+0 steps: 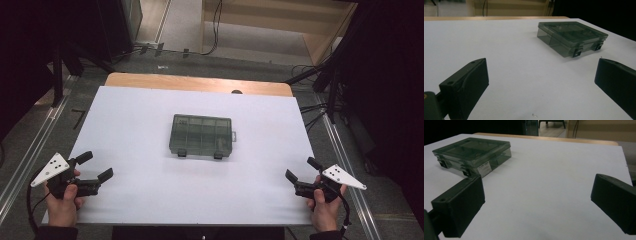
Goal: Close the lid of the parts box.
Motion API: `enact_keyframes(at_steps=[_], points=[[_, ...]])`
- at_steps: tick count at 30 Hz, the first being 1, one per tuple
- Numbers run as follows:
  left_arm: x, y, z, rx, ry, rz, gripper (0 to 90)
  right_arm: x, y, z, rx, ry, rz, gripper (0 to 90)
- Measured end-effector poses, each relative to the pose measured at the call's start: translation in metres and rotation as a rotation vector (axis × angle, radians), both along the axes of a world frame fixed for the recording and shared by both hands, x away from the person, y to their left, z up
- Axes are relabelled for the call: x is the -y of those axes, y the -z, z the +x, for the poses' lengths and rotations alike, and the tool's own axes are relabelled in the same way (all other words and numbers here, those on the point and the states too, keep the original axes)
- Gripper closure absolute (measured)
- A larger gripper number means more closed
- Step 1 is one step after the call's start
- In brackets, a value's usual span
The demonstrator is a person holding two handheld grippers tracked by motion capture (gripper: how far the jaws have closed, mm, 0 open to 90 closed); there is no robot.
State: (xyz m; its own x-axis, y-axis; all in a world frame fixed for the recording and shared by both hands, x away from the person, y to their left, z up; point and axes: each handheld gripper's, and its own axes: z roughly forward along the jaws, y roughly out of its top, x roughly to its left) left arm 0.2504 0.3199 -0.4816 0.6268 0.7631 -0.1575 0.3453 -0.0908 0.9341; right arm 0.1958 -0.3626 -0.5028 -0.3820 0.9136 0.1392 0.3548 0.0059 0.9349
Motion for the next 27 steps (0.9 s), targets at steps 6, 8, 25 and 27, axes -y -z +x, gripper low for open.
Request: enact_keyframes(at_steps=[6,8,25,27], points=[[-0.0003,0.0004,0.0006,0.003,-0.003,0.004,0.0,0.0058,0.002,-0.0007,0.002,0.007,0.006,0.0],[-0.0003,0.0008,0.0007,0.006,0.002,0.004,0.0,0.0066,0.0033,-0.0002,0.003,0.01,0.005,0.0],[-0.0005,0.006,0.0009,0.017,-0.003,0.01,0.0,0.0076,0.0096,0.0002,0.022,0.019,0.024,0.0],[-0.0006,0.0061,0.001,0.017,-0.001,0.01,0.0,0.0072,0.0097,0.0002,0.021,0.02,0.023,0.0]])
